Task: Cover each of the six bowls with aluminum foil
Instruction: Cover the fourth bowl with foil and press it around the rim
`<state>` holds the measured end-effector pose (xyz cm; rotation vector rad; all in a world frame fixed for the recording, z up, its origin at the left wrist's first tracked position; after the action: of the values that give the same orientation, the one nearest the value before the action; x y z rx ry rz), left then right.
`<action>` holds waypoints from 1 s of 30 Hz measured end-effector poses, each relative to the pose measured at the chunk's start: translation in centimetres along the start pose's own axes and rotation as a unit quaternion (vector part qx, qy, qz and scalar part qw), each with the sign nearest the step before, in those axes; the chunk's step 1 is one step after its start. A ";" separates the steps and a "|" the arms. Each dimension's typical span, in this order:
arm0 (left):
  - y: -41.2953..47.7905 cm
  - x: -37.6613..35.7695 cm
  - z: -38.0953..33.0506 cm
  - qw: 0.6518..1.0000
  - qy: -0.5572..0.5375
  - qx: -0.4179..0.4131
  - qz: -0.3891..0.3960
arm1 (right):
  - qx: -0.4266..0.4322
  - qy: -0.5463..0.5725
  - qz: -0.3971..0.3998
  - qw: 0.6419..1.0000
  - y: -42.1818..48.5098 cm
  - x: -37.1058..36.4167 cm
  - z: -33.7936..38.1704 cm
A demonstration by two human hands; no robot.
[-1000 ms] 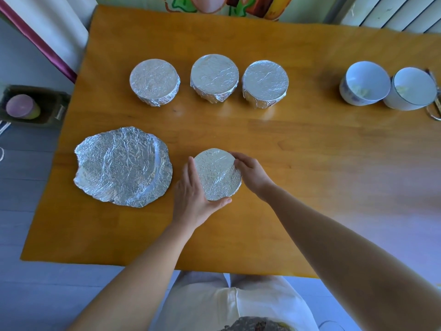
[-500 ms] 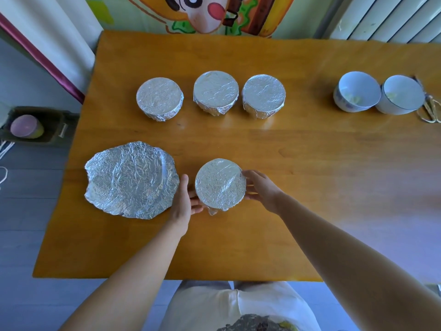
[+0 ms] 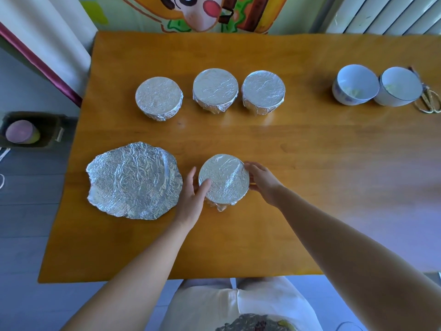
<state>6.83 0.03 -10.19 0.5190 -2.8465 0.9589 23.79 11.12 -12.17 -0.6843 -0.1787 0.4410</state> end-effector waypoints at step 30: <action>-2.4 -0.7 -4.3 0.956 0.208 -0.117 -0.169 | 0.123 -0.051 -0.144 0.981 -0.8 6.2 2.6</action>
<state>8.27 1.07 -5.50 0.6578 -2.3492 0.5782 28.83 14.84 -9.55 -0.3849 -0.3104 0.2153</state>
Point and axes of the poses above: each hand's wrist, its own y-axis towards the middle knuckle, its own x-axis out of the back of the hand, z = x × y, the point moved 10 cm from there along y, towards the middle knuckle, and after that the axes turned 5 degrees about x, right-handed, at the moved point
